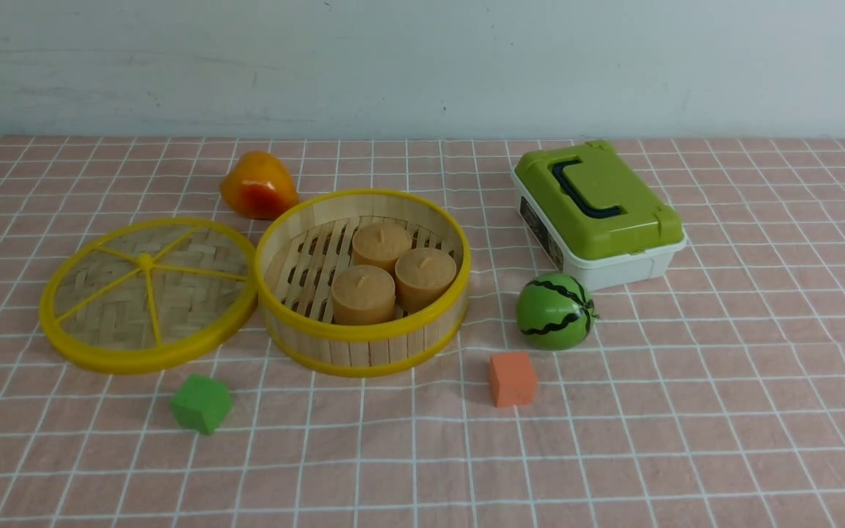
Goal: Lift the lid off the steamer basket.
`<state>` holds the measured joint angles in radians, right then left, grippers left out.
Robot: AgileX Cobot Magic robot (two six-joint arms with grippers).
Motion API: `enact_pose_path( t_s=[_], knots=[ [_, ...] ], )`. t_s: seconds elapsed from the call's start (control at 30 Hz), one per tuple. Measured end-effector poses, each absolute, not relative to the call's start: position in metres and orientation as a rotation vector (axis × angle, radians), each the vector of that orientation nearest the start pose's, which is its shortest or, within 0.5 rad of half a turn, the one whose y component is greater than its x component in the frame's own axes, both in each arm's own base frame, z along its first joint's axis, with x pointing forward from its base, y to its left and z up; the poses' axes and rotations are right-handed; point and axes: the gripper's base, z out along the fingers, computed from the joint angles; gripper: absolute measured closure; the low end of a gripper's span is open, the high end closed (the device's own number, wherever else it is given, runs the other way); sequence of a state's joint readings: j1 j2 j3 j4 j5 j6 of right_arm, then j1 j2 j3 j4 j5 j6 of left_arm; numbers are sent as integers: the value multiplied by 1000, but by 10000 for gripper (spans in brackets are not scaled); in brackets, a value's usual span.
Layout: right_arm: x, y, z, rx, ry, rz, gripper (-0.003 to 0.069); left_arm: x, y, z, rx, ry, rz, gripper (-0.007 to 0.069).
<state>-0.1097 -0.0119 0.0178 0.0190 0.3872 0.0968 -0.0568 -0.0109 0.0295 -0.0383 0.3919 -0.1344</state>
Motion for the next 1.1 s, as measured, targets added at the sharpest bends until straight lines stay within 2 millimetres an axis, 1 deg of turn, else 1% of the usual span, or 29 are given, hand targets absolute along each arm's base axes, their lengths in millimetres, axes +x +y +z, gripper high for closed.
enact_pose_path(
  t_s=[1.1],
  knots=[
    [52,-5,173,205,1865,10,418,52,-4,169,-97,1895,-168,545]
  ],
)
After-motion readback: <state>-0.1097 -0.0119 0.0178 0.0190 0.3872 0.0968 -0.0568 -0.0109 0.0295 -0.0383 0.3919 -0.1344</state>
